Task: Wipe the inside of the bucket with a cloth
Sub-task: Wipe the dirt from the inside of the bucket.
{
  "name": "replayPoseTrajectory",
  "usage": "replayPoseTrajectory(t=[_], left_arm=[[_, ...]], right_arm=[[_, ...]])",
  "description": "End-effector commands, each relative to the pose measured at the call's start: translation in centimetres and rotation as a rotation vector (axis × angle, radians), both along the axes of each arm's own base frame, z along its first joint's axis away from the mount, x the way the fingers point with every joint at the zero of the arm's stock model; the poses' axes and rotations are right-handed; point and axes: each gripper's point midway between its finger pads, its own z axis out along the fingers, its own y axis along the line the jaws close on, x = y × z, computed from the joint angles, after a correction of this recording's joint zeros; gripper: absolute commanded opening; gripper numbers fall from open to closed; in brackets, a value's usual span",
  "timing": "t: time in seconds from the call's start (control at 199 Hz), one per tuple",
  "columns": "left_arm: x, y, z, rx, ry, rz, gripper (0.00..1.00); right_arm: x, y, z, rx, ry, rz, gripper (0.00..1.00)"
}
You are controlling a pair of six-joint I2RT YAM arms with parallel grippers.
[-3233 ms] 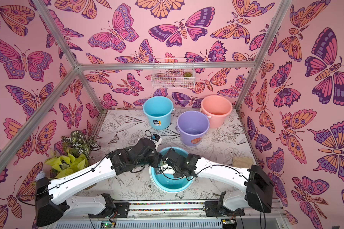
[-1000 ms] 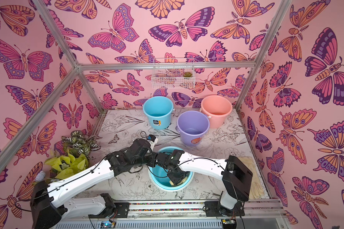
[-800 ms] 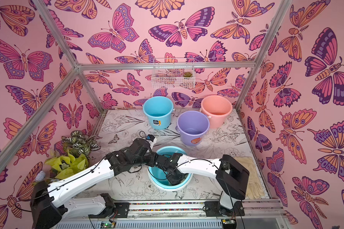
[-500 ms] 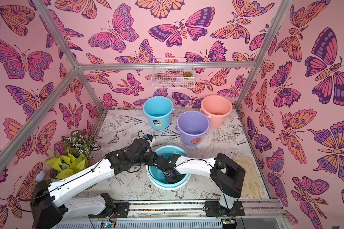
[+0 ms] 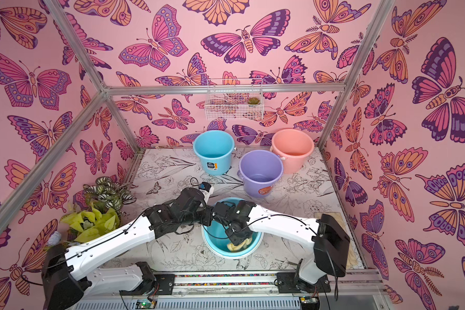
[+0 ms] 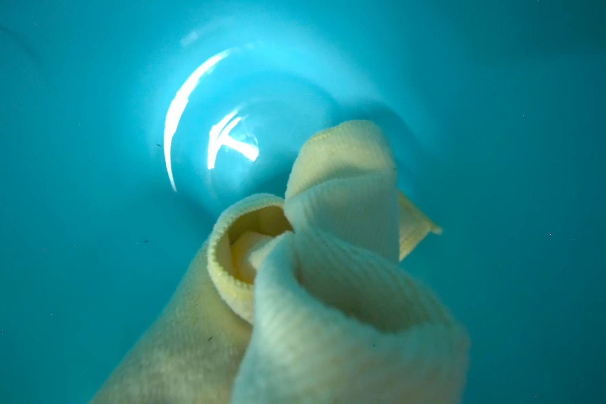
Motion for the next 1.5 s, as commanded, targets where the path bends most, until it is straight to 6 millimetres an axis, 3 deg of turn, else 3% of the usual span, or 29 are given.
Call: replayPoseTrajectory(t=[0.0,0.231,0.407,0.527,0.723,0.939,1.28,1.401,1.496], left_arm=[[0.4,-1.1,1.6,-0.046,-0.033,-0.023,0.00],[0.5,-1.4,1.5,-0.045,-0.029,-0.030,0.00],[0.5,-1.5,1.5,-0.044,-0.029,-0.033,0.00],[0.5,-1.6,1.4,-0.044,-0.024,-0.033,0.00],[0.5,-1.7,1.4,-0.047,-0.018,-0.035,0.00],[0.4,-1.8,1.3,-0.048,-0.012,-0.039,0.00],[0.4,-1.6,1.5,-0.052,-0.019,-0.033,0.00],[0.4,-1.5,1.6,-0.052,-0.023,-0.031,0.00],[0.4,-1.6,1.6,-0.054,-0.023,-0.032,0.00]], right_arm=[[-0.4,-2.1,3.1,-0.042,-0.003,-0.016,0.00],[-2.5,0.4,6.3,0.175,0.147,-0.009,0.00],[-3.6,3.5,7.2,0.415,0.289,-0.043,0.00],[-3.8,5.6,6.6,0.555,0.378,-0.088,0.00],[-3.2,7.5,3.4,0.627,0.441,-0.155,0.00],[-3.1,8.2,-2.2,0.595,0.510,-0.215,0.00],[-3.1,6.8,-11.1,0.424,0.546,-0.310,0.00],[-3.1,5.4,-12.9,0.341,0.520,-0.338,0.00],[-3.0,5.3,-12.4,0.343,0.515,-0.334,0.00]])
